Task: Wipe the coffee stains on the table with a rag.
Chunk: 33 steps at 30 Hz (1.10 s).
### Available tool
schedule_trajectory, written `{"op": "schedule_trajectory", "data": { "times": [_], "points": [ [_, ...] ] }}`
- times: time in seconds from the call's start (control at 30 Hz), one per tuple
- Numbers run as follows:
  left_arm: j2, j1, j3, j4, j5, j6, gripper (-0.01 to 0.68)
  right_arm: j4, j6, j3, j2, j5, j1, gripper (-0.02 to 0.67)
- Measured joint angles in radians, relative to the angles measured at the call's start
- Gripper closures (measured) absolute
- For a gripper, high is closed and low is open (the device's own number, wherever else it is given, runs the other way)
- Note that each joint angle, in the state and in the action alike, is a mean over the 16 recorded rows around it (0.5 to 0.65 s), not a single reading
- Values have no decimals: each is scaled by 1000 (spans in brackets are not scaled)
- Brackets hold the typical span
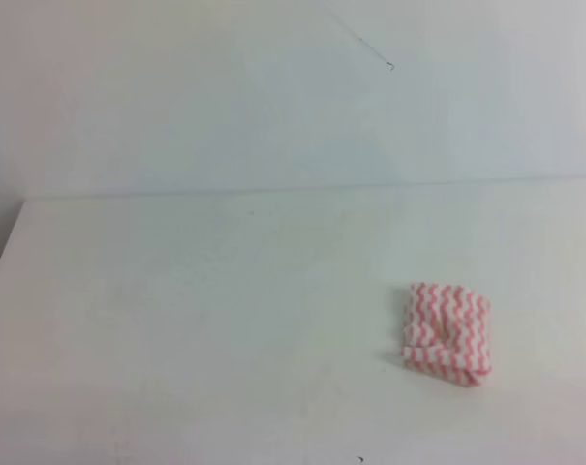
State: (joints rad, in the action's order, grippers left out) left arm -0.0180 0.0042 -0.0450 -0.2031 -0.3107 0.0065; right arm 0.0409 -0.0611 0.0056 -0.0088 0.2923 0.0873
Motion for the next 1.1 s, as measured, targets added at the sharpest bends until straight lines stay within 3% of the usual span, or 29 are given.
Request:
{"op": "schedule_trajectory", "data": {
  "times": [1.1],
  "points": [
    [13,0,0,0,0,0,673,0,1,0,0,4,0,652]
  ]
}}
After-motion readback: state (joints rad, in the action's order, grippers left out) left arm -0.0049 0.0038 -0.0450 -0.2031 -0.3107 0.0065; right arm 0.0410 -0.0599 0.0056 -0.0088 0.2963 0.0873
